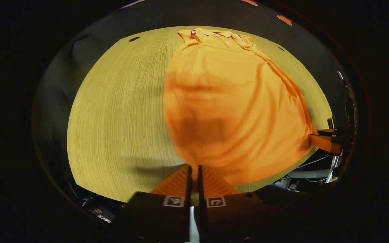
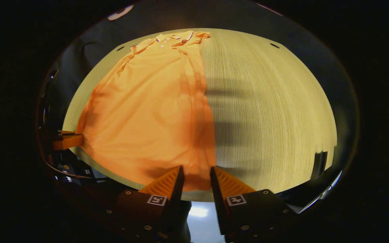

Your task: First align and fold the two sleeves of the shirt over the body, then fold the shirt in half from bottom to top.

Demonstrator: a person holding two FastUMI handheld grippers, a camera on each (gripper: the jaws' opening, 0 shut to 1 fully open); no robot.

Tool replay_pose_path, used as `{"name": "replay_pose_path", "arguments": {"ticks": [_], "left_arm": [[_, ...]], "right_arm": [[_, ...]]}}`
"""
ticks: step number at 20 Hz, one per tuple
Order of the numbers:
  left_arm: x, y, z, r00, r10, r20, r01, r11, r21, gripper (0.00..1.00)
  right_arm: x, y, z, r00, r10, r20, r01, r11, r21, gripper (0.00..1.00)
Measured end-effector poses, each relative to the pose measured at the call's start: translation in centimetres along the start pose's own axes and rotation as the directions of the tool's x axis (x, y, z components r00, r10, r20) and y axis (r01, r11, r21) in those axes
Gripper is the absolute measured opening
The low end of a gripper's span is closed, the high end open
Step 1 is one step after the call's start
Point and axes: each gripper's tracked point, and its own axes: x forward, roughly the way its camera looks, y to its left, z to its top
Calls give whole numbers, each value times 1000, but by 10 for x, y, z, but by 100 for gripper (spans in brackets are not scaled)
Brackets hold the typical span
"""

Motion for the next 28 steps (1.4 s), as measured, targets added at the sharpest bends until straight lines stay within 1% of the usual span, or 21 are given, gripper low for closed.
{"name": "replay_pose_path", "arguments": {"ticks": [1, 2, 3, 4, 6, 9, 12, 13, 14, 15, 16, 18, 20, 21, 22, 24, 25, 26, 27, 28], "left_arm": [[2, -1, -3, 1000, -1, -1, 1, 1000, 5, 12], [1, -2, -2, 1000, -2, -5, 2, 1000, 8, 12], [1, -1, -2, 1000, -6, -8, 6, 1000, 13, 12], [1, 0, -1, 1000, -7, -9, 7, 1000, 11, 12], [2, 0, -1, 1000, -6, -14, 6, 1000, 11, 12], [2, -1, 0, 1000, -4, -17, 5, 1000, 27, 12], [2, -1, 0, 1000, -7, -21, 7, 1000, 27, 12], [2, -1, 0, 1000, -8, -23, 9, 1000, 28, 12], [2, -1, 0, 1000, -9, -25, 10, 1000, 29, 12], [2, -1, 0, 1000, -9, -28, 10, 999, 31, 12], [3, -1, 1, 1000, -10, -28, 11, 999, 33, 12], [3, -1, 1, 1000, -8, -31, 9, 999, 33, 12], [2, -1, 2, 999, -8, -32, 9, 999, 38, 12], [2, -1, 1, 999, -7, -34, 9, 999, 40, 12], [2, -1, 2, 999, -6, -37, 7, 999, 45, 12], [2, -3, 2, 999, -6, -42, 9, 997, 75, 12], [3, -4, 3, 999, -10, -41, 13, 996, 91, 12], [3, -5, 4, 999, -12, -38, 16, 994, 105, 12], [4, -6, 5, 999, -15, -36, 19, 993, 117, 11], [4, -8, 7, 999, -22, -34, 26, 992, 125, 11]], "right_arm": [[0, -3, 2, 1000, -6, 10, 6, 1000, 24, 32], [0, -2, 3, 1000, 1, 5, -1, 998, 55, 27], [2, -1, 3, 1000, 13, 6, -13, 998, 58, 20], [1, -1, 2, 1000, 18, 4, -19, 998, 66, 20], [0, -6, 2, 1000, 0, 6, -1, 998, 68, 20], [0, -4, -1, 1000, -9, 6, 9, 1000, 27, 20], [0, -9, 6, 998, -51, 36, 53, 998, -44, 27], [-1, -8, 10, 997, -49, 56, 53, 996, -65, 27], [1, -6, 9, 998, -40, 47, 44, 996, -79, 28], [1, -6, 2, 999, -30, 13, 31, 996, -88, 33], [0, -8, 11, 999, -30, 35, 32, 997, -73, 37], [2, -9, 8, 1000, -22, 1, 22, 999, -42, 43], [4, -9, 7, 1000, -12, -21, 12, 1000, -14, 44], [5, -8, 7, 1000, -10, -27, 10, 1000, 2, 49], [5, -4, 5, 999, -4, -52, 4, 1000, 0, 49], [9, -1, -7, 992, 3, -125, -10, 999, -54, 54], [4, 4, 2, 990, 8, -139, -16, 998, -55, 39], [1, 5, 5, 990, 19, -142, -25, 999, -38, 36], [3, 7, 3, 987, 38, -155, -44, 998, -37, 17], [4, 10, 4, 985, 78, -152, -80, 997, -10, 16]]}}
